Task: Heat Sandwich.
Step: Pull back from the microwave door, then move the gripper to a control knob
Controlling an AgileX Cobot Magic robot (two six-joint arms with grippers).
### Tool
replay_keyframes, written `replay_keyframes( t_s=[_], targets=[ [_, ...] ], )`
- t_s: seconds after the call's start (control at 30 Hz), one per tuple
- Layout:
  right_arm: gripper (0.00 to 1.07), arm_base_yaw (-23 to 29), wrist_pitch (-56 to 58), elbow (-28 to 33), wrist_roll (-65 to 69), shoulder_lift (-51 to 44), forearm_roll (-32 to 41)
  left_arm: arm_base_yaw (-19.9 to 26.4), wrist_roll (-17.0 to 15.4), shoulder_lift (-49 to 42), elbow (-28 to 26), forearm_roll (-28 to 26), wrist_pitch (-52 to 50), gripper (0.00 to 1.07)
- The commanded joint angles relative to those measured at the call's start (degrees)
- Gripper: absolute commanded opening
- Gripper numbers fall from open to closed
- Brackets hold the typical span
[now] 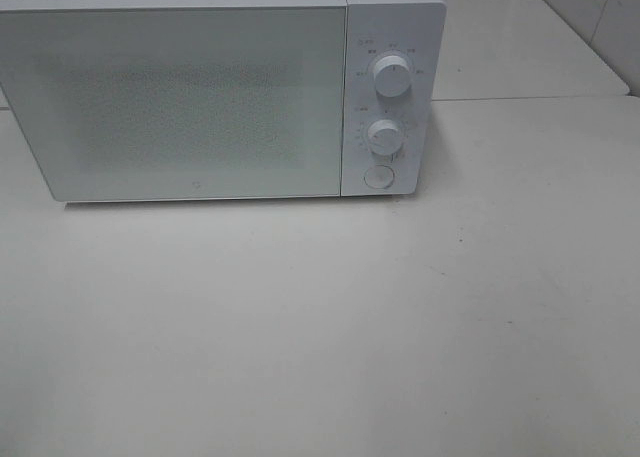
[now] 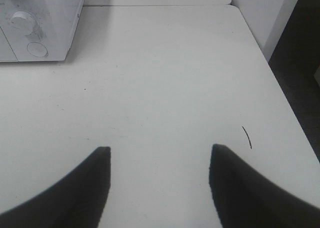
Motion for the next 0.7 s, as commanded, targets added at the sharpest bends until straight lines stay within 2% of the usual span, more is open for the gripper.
replay_keyframes(
  t_s=[0.03,0.13,0.23,0.3,0.33,0.47,0.63,0.7],
  targets=[
    [0.7,-0.1,-7.1,-1.1,-0.5,4.8,0.1,0.1,0.1,-1.2,0.1,-0.2,-0.9,0.65],
    [0.72,-0.1,-11.2,-1.1,-0.5,7.3,0.1,0.1,0.1,-1.2,0.1,-0.2,-0.9,0.65],
    [0.71,0.0,-21.7,-1.1,-1.2,13.3,0.1,0.1,0.1,-1.2,0.1,-0.2,-0.9,0.65],
    [0.71,0.0,-23.9,-1.1,-2.0,15.0,0.1,0.1,0.1,-1.2,0.1,-0.2,-0.9,0.65],
    [0.71,0.0,-29.5,-1.1,-4.1,17.9,0.1,0.1,0.1,-1.2,0.1,-0.2,-0.9,0.65],
    [0.71,0.2,-36.1,-1.1,-5.7,22.9,0.1,0.1,0.1,-1.2,0.1,-0.2,-0.9,0.65],
    [0.71,6.4,-48.0,-1.1,-8.3,35.4,-0.2,0.1,0.1,-1.1,0.1,-0.2,-0.9,0.65],
    [0.71,7.3,-49.2,-1.1,-8.8,37.0,-0.2,0.1,0.1,-1.1,0.1,-0.2,-0.9,0.65]
  ],
)
